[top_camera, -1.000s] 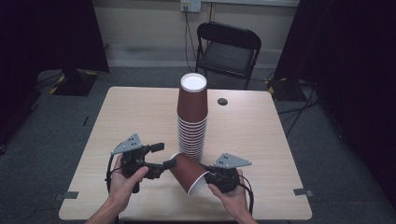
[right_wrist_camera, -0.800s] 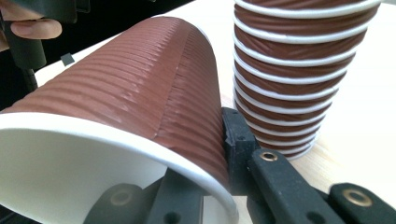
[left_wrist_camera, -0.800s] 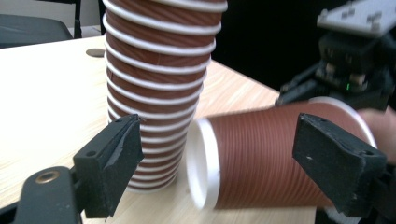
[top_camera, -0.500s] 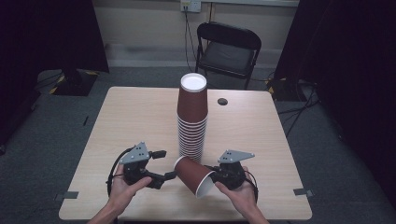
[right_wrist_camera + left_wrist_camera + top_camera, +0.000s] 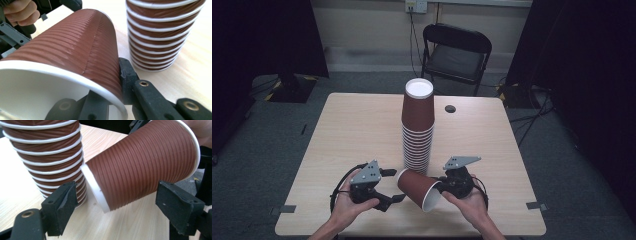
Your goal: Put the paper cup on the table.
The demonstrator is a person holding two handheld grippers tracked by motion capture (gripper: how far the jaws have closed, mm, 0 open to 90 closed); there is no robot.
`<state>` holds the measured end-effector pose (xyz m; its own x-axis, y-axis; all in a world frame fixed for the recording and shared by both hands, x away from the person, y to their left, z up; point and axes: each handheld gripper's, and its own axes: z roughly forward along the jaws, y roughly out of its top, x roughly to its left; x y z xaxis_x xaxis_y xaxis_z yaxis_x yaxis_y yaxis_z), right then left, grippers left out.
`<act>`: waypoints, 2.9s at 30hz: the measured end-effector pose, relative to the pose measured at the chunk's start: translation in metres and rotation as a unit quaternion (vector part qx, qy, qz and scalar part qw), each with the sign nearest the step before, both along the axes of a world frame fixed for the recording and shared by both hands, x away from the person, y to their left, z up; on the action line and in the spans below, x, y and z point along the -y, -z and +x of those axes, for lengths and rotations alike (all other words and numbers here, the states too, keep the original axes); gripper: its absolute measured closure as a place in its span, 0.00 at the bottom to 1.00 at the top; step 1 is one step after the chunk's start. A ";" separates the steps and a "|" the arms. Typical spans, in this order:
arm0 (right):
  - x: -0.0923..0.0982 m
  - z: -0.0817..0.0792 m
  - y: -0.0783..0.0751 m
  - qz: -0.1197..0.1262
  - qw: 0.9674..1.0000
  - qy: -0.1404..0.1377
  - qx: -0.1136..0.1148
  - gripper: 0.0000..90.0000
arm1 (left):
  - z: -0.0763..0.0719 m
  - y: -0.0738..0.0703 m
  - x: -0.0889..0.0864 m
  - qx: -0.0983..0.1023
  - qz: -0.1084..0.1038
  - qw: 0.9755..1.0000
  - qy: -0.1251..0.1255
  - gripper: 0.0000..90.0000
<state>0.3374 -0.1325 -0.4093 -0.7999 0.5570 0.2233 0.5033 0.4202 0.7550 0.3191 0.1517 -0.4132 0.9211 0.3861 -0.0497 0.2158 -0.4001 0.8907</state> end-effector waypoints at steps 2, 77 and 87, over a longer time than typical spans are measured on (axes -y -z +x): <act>-0.001 0.000 0.001 -0.008 1.000 -0.006 -0.010 0.96 | 0.000 0.000 0.001 0.002 0.000 1.000 0.005 0.17; -0.041 0.015 -0.007 -0.083 0.988 -0.025 -0.131 0.69 | -0.019 0.023 0.043 0.081 0.060 0.993 0.055 0.11; -0.029 0.013 -0.007 -0.038 0.995 -0.014 -0.096 0.60 | -0.012 0.023 0.031 0.061 0.028 0.997 0.026 0.11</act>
<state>0.3502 -0.1030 -0.4020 -0.7620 0.5564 0.3313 0.6223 0.4876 0.6124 0.3068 0.1208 -0.4357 0.9379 0.3365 0.0840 0.0848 -0.4574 0.8852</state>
